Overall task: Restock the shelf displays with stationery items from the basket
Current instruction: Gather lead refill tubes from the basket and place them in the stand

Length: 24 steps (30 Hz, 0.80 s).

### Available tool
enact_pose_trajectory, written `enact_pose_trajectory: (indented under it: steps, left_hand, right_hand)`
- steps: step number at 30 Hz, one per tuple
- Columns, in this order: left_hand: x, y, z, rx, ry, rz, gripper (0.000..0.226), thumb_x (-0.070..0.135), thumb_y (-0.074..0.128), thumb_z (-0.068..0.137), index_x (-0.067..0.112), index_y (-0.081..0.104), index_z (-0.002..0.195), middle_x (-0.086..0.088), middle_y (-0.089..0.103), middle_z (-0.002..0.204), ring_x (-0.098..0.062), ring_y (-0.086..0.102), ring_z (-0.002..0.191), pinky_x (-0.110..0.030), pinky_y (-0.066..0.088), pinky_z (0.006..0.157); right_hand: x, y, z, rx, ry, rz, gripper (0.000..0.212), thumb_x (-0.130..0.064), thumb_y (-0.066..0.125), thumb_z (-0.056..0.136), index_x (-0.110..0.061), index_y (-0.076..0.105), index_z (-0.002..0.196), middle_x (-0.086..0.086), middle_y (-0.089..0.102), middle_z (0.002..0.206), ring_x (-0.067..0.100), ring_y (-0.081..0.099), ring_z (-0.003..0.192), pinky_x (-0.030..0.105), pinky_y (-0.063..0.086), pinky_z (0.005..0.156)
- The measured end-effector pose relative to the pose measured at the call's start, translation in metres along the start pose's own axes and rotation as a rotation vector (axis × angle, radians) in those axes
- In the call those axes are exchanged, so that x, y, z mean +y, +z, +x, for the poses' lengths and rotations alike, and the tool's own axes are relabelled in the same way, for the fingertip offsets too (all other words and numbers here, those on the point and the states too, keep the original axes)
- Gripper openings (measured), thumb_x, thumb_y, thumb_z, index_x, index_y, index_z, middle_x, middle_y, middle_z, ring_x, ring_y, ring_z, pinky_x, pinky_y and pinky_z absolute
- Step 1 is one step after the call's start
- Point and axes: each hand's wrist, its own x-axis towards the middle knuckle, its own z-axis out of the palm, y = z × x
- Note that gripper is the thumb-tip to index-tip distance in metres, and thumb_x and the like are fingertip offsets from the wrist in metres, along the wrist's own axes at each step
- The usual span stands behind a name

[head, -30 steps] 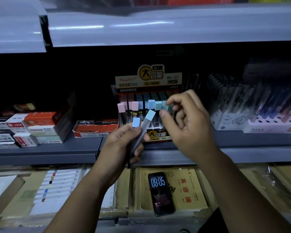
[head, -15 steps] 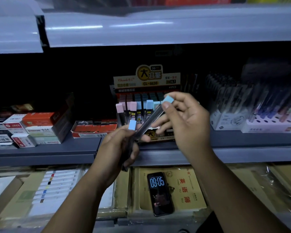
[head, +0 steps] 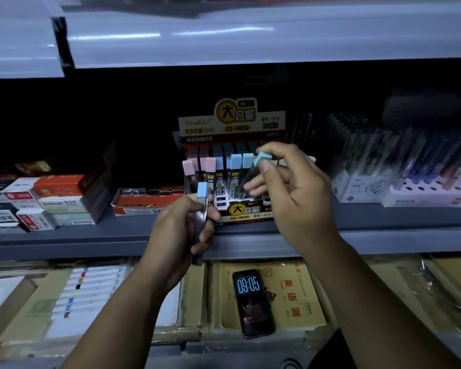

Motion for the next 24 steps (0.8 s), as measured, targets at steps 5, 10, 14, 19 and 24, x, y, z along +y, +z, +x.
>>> enact_pose_trajectory:
  steps: [5,10,14,19,24]
  left_hand:
    - [0.0018,0.0006,-0.0014,0.024,0.016,-0.012,0.023,0.011,0.033,0.098,0.003,0.05,0.111,-0.002,0.051,0.055,-0.012,0.028,0.04,-0.025,0.02,0.04]
    - [0.0022,-0.0003,-0.0011,0.043,0.023,-0.016,0.021,0.01,0.034,0.098,0.004,0.049,0.11,0.0,0.05,0.057,-0.012,0.03,0.042,-0.023,0.023,0.038]
    - [0.0033,0.0008,-0.0021,0.057,0.046,0.003,0.019,0.009,0.036,0.097,0.003,0.051,0.106,-0.004,0.052,0.064,-0.014,0.031,0.044,-0.024,0.022,0.04]
    - [0.0063,0.002,-0.0027,0.123,0.077,0.022,0.019,0.008,0.041,0.097,0.004,0.058,0.105,-0.012,0.054,0.077,-0.019,0.038,0.052,-0.024,0.029,0.041]
    - [0.0074,0.0056,-0.0045,0.133,0.094,0.018,0.019,0.006,0.045,0.099,-0.001,0.06,0.11,-0.01,0.055,0.071,-0.018,0.047,0.056,-0.023,0.042,0.047]
  right_hand:
    - [0.0012,0.0009,-0.002,-0.054,-0.035,-0.066,0.022,0.002,0.047,0.103,-0.001,0.063,0.119,0.008,0.064,0.097,0.013,0.071,0.076,0.03,0.06,0.065]
    - [0.0004,-0.0018,-0.0011,-0.076,0.002,-0.095,0.022,-0.001,0.047,0.104,-0.004,0.062,0.12,0.007,0.065,0.092,0.011,0.07,0.075,0.028,0.058,0.067]
    - [-0.0008,-0.0054,0.0012,-0.098,-0.005,-0.14,0.024,-0.003,0.046,0.105,-0.005,0.063,0.121,0.004,0.062,0.097,0.013,0.069,0.074,0.033,0.057,0.064]
    - [0.0026,-0.0043,-0.0009,-0.131,-0.033,-0.222,0.025,-0.006,0.046,0.105,-0.005,0.064,0.123,-0.001,0.059,0.1,0.014,0.067,0.076,0.037,0.055,0.065]
    - [0.0051,0.0029,-0.0039,-0.154,-0.068,-0.247,0.029,-0.002,0.05,0.102,-0.002,0.064,0.127,0.004,0.053,0.116,0.019,0.064,0.081,0.036,0.054,0.067]
